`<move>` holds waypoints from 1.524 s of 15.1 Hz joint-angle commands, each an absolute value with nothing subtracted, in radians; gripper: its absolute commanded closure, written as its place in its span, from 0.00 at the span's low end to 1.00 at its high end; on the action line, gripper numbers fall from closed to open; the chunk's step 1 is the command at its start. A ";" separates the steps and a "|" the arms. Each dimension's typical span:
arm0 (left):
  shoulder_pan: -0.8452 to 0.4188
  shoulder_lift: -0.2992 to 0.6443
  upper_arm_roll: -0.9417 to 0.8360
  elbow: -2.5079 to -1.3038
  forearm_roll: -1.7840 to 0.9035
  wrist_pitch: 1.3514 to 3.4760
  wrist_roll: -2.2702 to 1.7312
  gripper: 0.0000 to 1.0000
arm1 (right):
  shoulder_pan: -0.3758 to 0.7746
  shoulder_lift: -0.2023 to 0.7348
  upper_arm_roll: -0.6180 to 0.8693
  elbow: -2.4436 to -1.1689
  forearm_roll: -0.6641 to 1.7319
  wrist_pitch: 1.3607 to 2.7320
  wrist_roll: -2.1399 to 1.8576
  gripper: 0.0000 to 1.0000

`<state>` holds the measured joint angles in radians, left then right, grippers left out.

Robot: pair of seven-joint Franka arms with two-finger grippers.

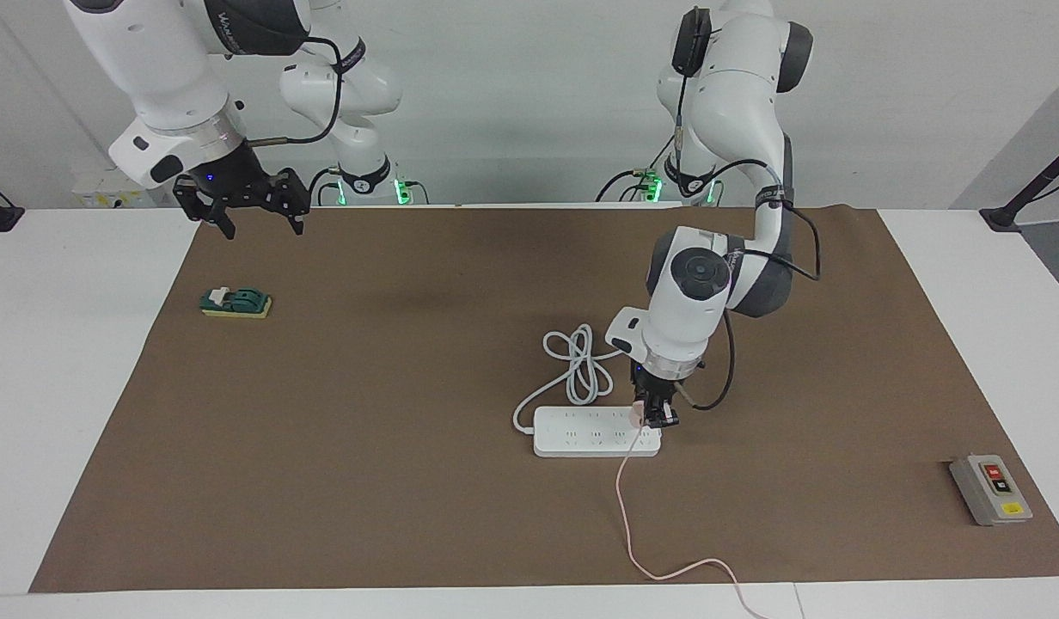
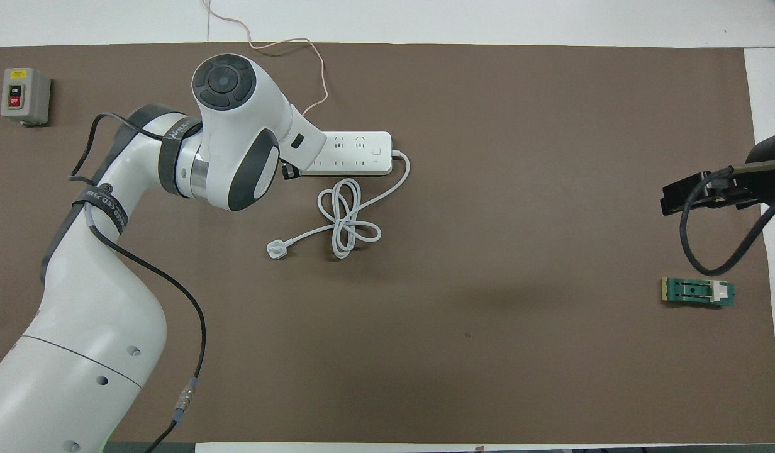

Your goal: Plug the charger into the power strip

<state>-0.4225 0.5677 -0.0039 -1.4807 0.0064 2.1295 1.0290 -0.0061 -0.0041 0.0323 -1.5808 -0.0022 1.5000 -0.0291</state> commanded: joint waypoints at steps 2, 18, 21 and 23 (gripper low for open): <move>-0.420 0.634 -0.003 -1.500 -0.014 2.112 1.060 1.00 | -0.018 -0.026 0.038 -1.608 0.005 1.508 -0.048 0.00; -0.411 0.592 -0.002 -1.548 -0.014 2.095 1.100 1.00 | -0.020 -0.026 0.038 -1.608 0.005 1.508 -0.048 0.00; -0.419 0.588 -0.003 -1.574 -0.015 2.118 1.085 1.00 | -0.020 -0.026 0.038 -1.608 0.005 1.508 -0.048 0.00; -0.422 0.586 -0.003 -1.583 -0.017 2.141 1.074 1.00 | -0.020 -0.026 0.038 -1.608 0.006 1.508 -0.048 0.00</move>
<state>-0.4137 0.5627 -0.0046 -1.5071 -0.0010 2.1133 1.0829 -0.0061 -0.0041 0.0324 -1.5810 -0.0022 1.4999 -0.0291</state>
